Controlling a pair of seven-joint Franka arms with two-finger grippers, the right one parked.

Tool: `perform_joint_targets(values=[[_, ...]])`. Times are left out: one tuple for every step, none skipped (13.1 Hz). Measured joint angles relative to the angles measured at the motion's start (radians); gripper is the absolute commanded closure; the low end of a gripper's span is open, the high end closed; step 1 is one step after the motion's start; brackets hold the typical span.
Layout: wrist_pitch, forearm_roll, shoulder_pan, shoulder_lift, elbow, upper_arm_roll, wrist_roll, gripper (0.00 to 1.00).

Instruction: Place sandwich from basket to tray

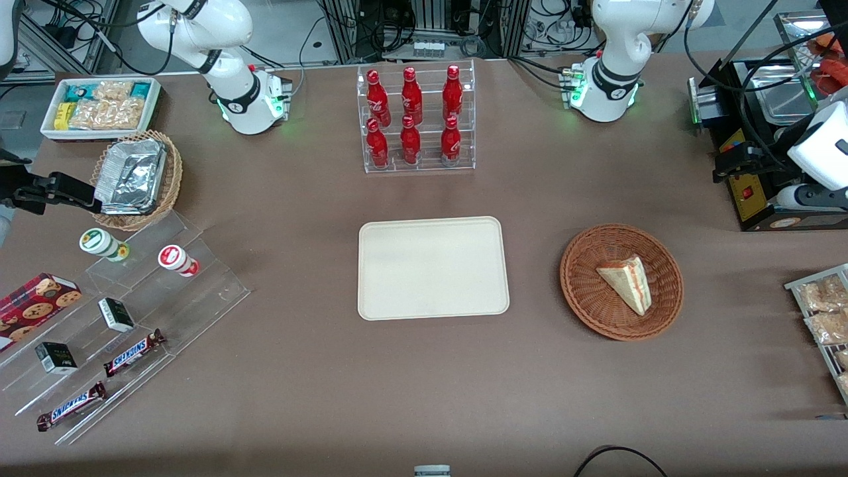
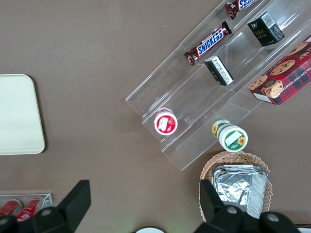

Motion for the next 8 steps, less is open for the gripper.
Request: perform_joint_targets(values=[[0.0,0.0,0.0,0.0,0.0,0.0,0.0,0.0],[0.0,0.0,0.0,0.0,0.0,0.0,0.0,0.0],[0.0,0.0,0.0,0.0,0.0,0.0,0.0,0.0],[0.001,0.0,0.0,0.0,0.0,0.0,0.0,0.0],[0.006,0.0,0.0,0.0,-0.001,0.0,0.0,0.0],[0.017,0.0,-0.001,0.003,-0.004,0.0,0.0,0.0],[0.036,0.0,-0.002,0.007,-0.015,-0.001,0.0,0.0],[0.067,0.0,-0.004,0.011,-0.039,-0.002,0.0,0.0]])
